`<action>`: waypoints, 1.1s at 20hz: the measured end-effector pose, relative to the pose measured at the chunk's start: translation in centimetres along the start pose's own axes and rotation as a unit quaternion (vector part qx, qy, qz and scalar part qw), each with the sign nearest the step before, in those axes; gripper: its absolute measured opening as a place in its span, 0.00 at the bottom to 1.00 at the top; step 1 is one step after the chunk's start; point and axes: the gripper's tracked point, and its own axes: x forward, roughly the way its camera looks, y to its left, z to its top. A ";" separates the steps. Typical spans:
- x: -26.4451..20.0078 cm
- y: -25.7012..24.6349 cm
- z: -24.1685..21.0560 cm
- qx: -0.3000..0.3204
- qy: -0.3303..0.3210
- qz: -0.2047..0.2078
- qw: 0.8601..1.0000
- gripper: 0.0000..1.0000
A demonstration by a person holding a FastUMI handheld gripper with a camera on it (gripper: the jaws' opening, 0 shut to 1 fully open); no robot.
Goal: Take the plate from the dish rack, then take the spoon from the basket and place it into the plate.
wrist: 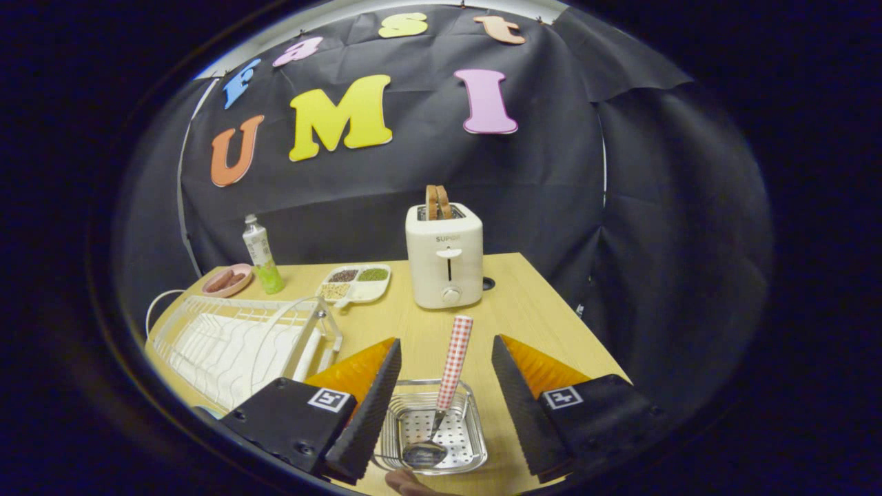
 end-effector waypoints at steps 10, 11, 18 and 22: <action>-2.4 -0.8 3.5 0.031 -0.076 -0.029 0.996 0.15; -3.1 -1.2 4.6 0.025 -0.098 -0.042 0.994 0.15; -12.2 1.9 10.4 0.016 -0.191 -0.035 0.981 0.15; -17.4 5.4 11.9 -0.002 -0.217 -0.030 0.976 0.15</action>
